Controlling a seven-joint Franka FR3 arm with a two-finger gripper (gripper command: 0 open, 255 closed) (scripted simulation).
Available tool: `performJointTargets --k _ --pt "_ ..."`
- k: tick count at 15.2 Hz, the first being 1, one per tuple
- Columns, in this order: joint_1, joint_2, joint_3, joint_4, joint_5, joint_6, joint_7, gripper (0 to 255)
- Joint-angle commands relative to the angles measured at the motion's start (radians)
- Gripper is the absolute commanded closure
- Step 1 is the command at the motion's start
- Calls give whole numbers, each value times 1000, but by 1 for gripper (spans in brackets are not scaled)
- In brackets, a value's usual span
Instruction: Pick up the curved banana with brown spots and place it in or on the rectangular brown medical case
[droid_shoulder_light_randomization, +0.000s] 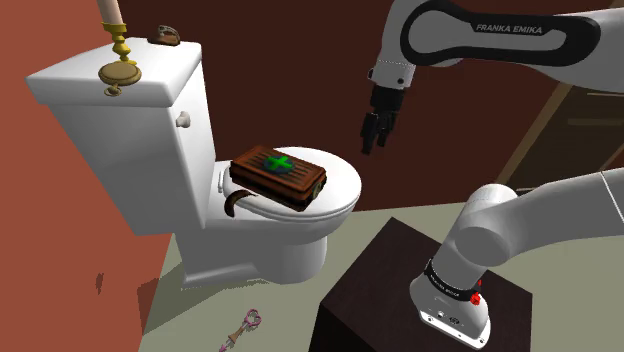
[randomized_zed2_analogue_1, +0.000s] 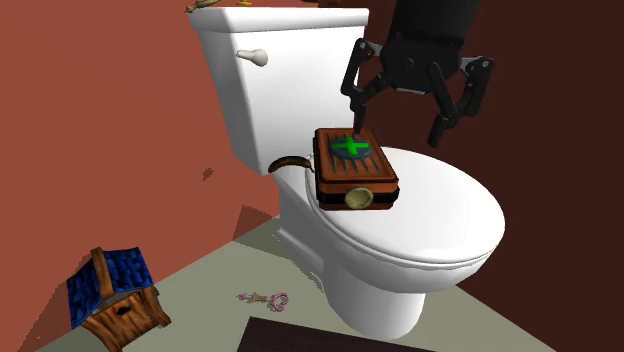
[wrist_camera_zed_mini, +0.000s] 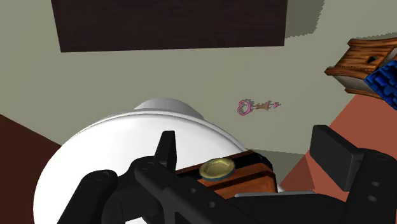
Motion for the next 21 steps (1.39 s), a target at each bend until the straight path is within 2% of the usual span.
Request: performJointTargets --k 1,7,13,17,21 --pt "0 0 0 0 0 0 0 0" --pt "28 84 95 -73 79 224 106 0" --pt "51 229 191 -88 136 455 208 0" --pt "58 353 254 -64 149 603 281 0" --pt "56 493 314 -15 132 741 365 0"
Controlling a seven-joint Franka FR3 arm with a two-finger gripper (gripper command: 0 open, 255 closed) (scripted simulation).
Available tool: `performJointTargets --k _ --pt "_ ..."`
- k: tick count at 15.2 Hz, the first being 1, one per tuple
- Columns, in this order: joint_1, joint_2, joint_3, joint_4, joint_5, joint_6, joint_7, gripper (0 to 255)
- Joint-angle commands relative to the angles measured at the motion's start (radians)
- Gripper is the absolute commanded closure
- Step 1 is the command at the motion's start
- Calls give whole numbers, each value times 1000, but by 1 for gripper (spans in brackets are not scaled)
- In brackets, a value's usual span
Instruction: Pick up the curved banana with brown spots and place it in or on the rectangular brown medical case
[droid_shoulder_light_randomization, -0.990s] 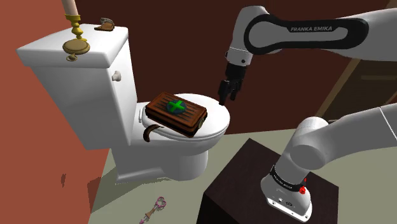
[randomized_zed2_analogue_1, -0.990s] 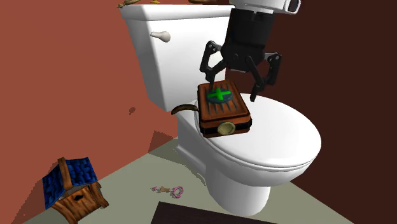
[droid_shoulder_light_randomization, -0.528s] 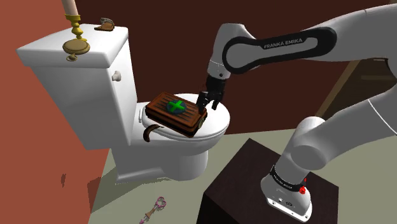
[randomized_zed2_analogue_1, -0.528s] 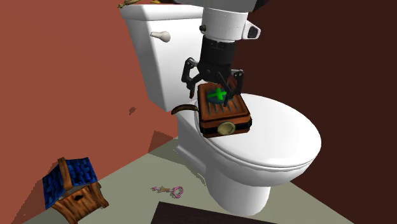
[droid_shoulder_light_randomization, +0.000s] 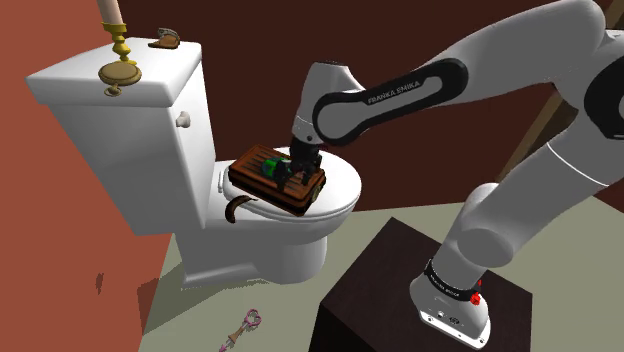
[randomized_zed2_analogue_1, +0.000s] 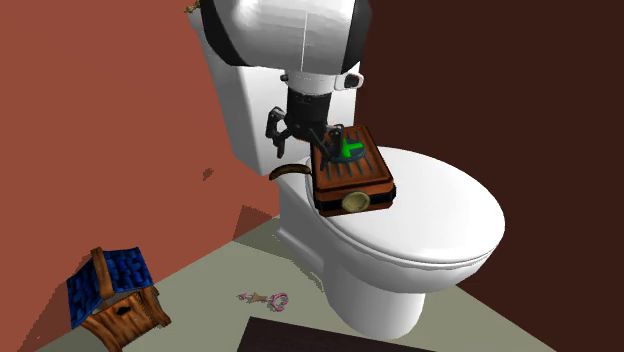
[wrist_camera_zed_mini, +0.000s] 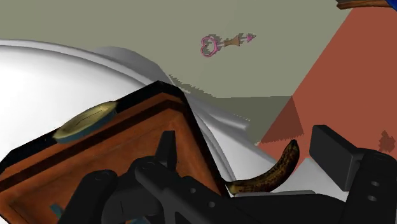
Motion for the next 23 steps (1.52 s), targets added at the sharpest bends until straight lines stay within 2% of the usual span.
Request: performJointTargets --k 1,4,8,13,23 --pt "-1 76 33 29 -17 73 52 0" --pt "-6 190 70 86 -69 161 135 0" --pt "0 348 96 183 -183 256 271 0" --pt "57 544 66 339 -355 327 452 0" --pt "96 653 27 379 -420 395 501 0"
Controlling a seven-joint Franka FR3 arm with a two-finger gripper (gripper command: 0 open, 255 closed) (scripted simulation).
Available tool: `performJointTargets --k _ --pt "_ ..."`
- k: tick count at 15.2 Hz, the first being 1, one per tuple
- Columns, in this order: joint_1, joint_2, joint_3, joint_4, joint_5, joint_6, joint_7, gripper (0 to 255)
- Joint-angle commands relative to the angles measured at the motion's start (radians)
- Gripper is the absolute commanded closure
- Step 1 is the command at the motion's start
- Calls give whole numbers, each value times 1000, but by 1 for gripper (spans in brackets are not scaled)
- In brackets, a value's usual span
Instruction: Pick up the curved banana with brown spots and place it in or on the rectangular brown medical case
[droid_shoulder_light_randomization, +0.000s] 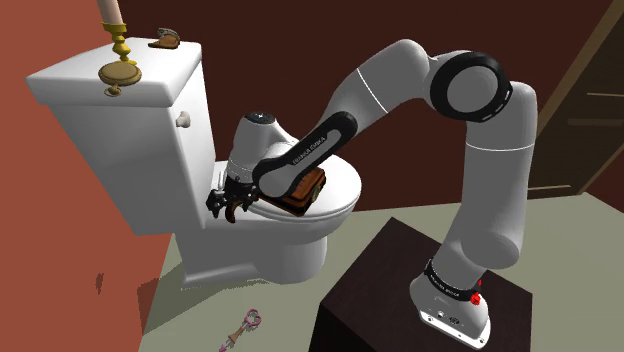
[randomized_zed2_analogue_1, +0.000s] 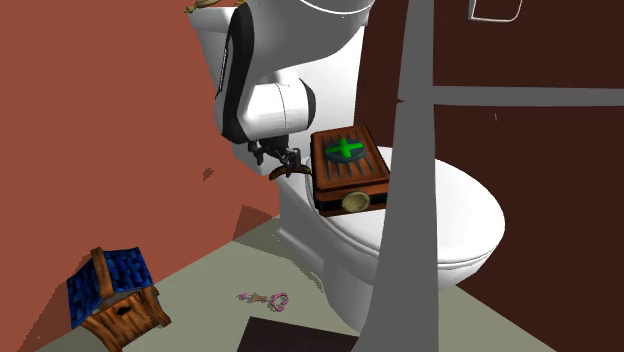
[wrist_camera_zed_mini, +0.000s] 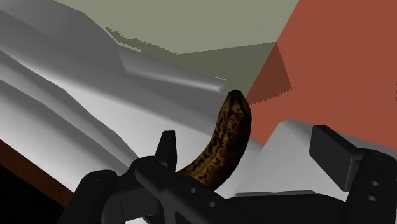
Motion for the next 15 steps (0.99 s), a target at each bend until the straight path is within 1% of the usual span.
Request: performJointTargets --k 1,6,7,15 --pt "1 5 -2 3 -2 2 1 0" --pt "1 5 -2 3 -2 2 1 0" --pt "1 5 -2 3 -2 2 1 255" --pt "3 6 -2 4 -3 2 3 255"
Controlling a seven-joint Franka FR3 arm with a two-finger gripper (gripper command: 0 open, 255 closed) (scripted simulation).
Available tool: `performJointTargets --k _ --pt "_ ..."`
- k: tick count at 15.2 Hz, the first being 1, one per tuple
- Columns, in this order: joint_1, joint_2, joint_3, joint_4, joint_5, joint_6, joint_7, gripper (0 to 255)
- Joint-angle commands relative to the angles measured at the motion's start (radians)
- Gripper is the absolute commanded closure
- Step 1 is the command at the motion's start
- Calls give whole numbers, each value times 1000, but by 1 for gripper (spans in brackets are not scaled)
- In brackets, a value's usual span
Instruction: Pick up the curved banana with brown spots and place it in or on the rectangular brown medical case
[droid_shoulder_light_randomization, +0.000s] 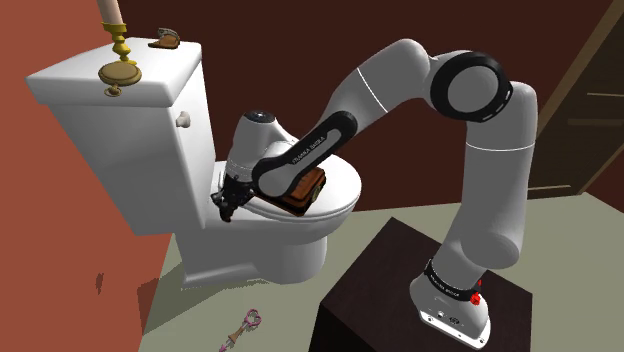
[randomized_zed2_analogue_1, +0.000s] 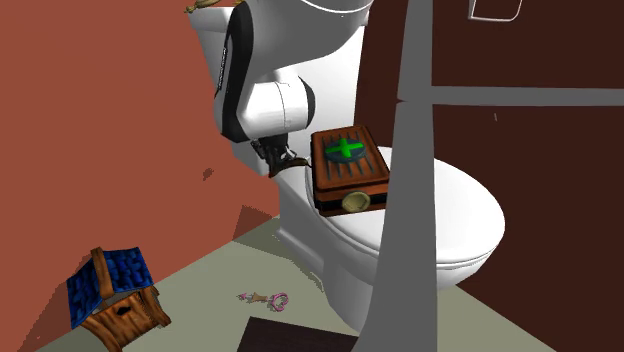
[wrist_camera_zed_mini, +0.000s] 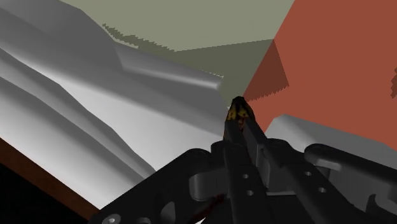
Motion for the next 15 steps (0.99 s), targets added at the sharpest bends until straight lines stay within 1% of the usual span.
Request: performJointTargets --k 1,3,4,5,7,8,15 --pt "-1 6 -1 -3 1 -2 -1 255" --pt "-7 -13 7 0 13 -24 -9 255" --pt "-6 -9 4 -2 9 -14 -7 255" --pt "-6 -9 4 -2 9 -14 -7 0" --pt "45 80 -40 261 60 -352 184 0" --pt "49 91 -44 288 65 -383 201 0" --pt "58 161 -53 286 40 -314 216 0"
